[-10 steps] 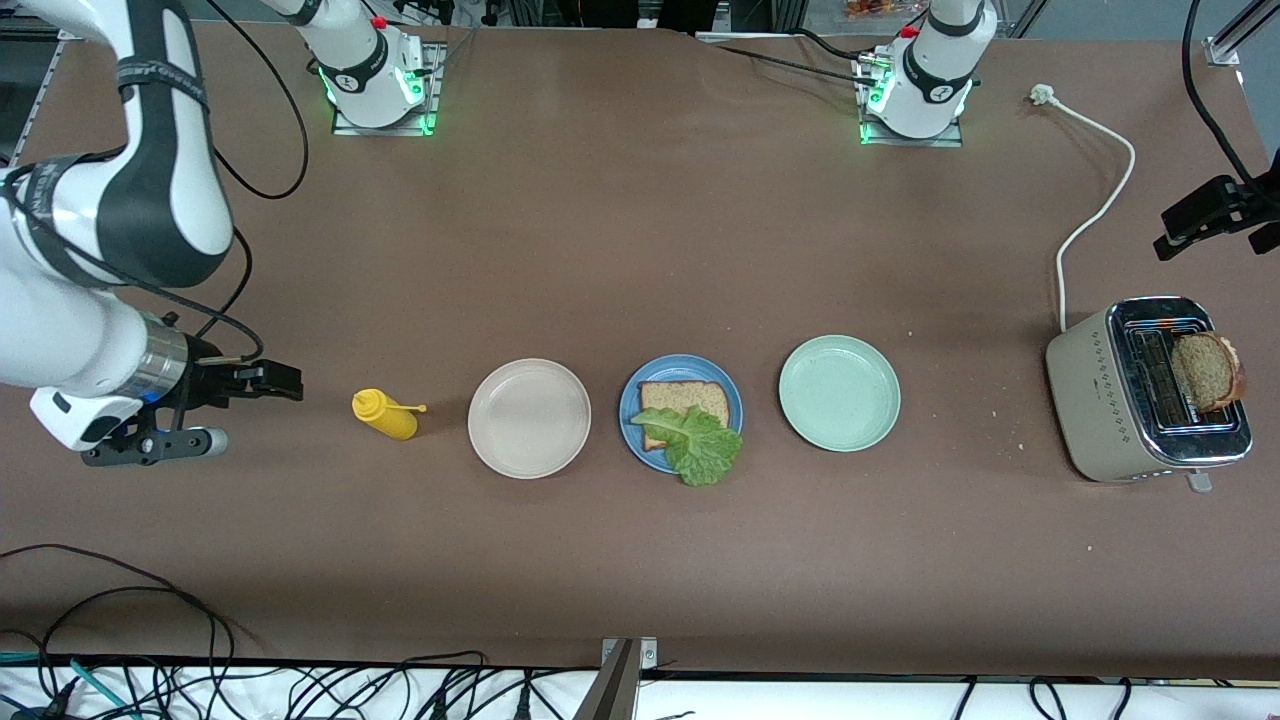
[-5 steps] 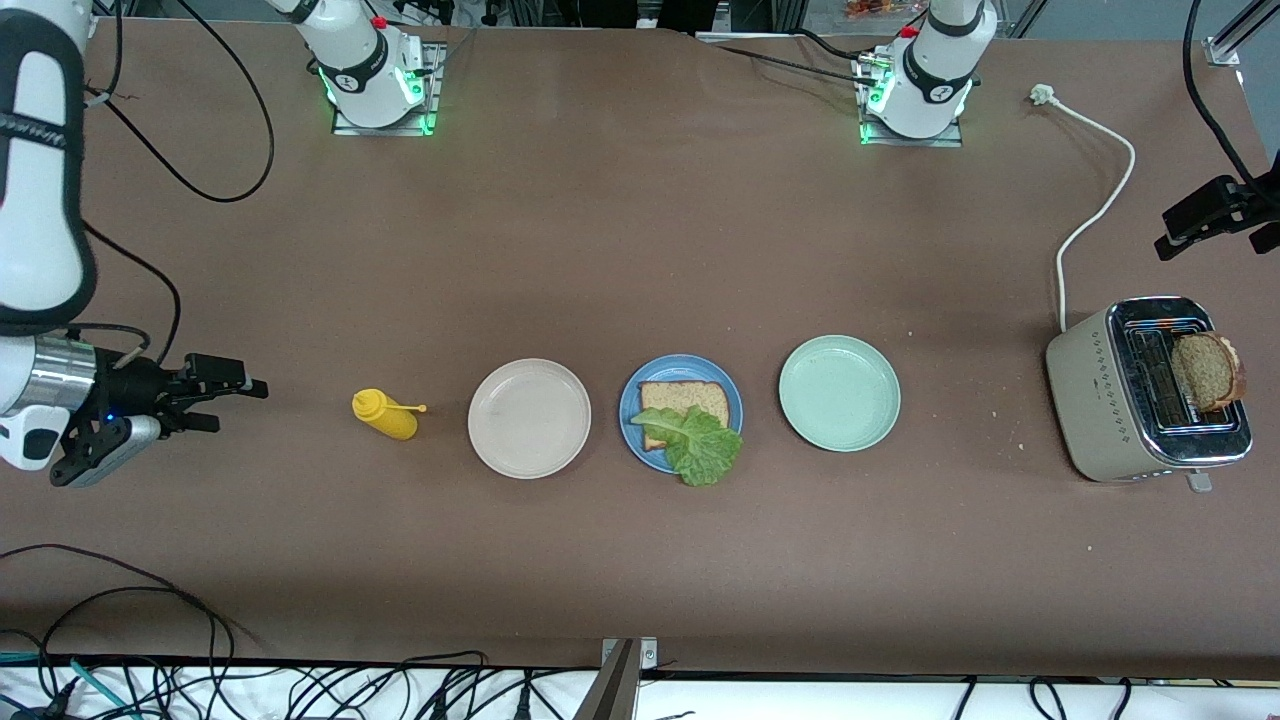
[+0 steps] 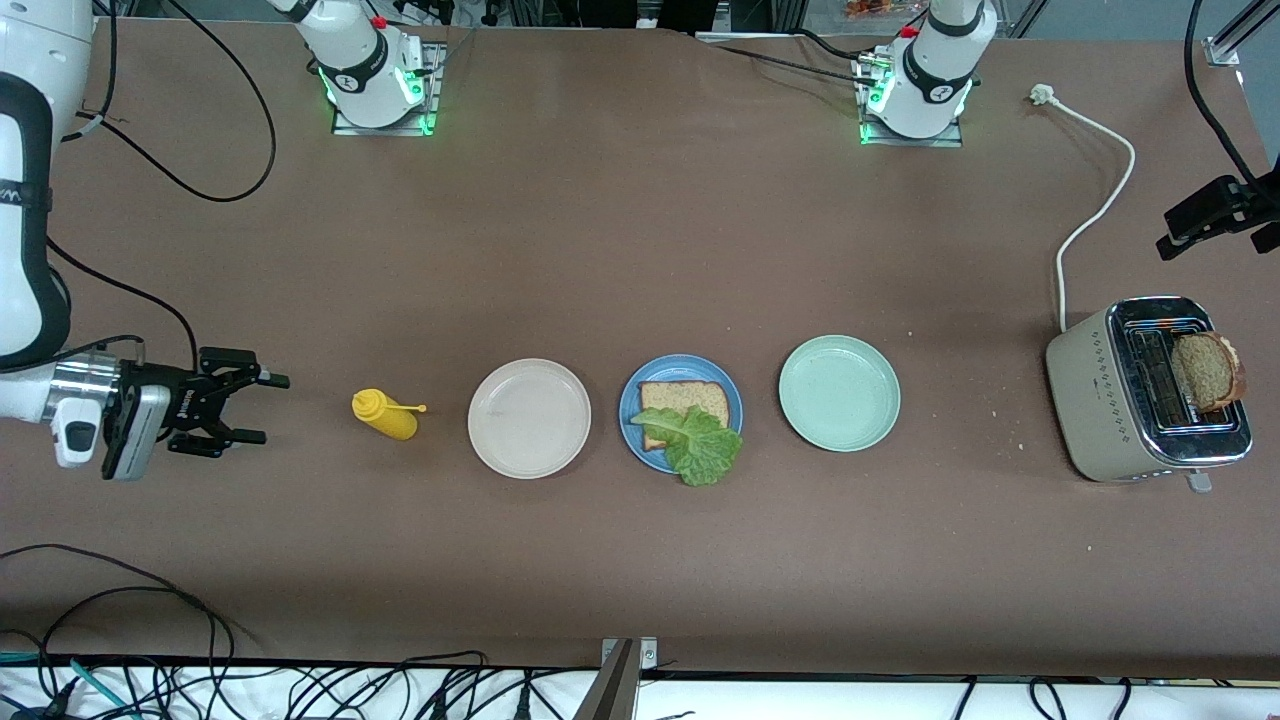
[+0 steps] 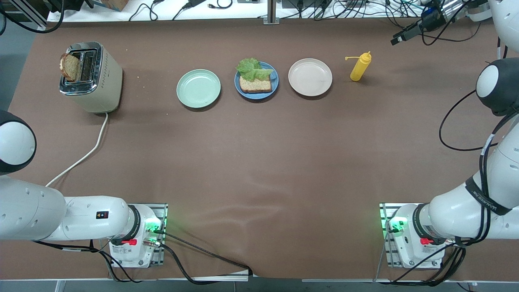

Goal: Make sandwich in blue plate with both arms
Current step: 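Lower the right gripper and grasp the yellow squeeze bottle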

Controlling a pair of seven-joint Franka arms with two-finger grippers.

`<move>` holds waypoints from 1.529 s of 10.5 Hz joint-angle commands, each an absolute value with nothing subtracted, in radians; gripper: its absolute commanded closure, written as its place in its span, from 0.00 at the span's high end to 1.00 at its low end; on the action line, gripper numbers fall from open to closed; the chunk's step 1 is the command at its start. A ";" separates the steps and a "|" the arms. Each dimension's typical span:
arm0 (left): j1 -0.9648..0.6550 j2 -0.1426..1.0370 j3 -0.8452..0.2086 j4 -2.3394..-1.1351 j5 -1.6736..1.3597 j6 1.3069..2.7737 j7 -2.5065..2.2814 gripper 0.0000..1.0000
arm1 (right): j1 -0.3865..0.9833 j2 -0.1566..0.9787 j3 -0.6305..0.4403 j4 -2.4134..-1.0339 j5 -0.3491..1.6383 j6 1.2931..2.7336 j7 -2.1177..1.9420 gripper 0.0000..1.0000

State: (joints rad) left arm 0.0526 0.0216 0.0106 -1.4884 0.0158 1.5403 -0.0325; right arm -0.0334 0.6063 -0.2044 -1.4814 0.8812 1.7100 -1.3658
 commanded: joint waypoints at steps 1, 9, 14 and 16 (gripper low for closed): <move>0.055 0.031 0.000 -1.460 0.043 1.519 -0.037 1.00 | -0.077 0.667 -0.195 -1.497 1.027 1.643 -1.631 0.99; 0.041 0.029 -0.012 -1.457 0.035 1.519 -0.038 1.00 | -0.135 0.866 -0.187 -1.493 1.227 1.560 -2.143 1.00; 0.026 0.029 -0.012 -1.457 0.034 1.520 -0.040 1.00 | -0.133 0.928 -0.134 -1.488 1.278 1.566 -2.246 1.00; 0.028 0.031 -0.011 -1.457 0.034 1.520 -0.038 1.00 | -0.127 0.956 -0.114 -1.485 1.302 1.574 -2.272 1.00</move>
State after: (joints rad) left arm 0.0361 0.0216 -0.0133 -1.4853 0.0158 1.5401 -0.0325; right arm -0.1228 0.9193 -0.1375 -1.4982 1.2618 1.5784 -2.2274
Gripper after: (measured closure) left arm 0.000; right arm 0.000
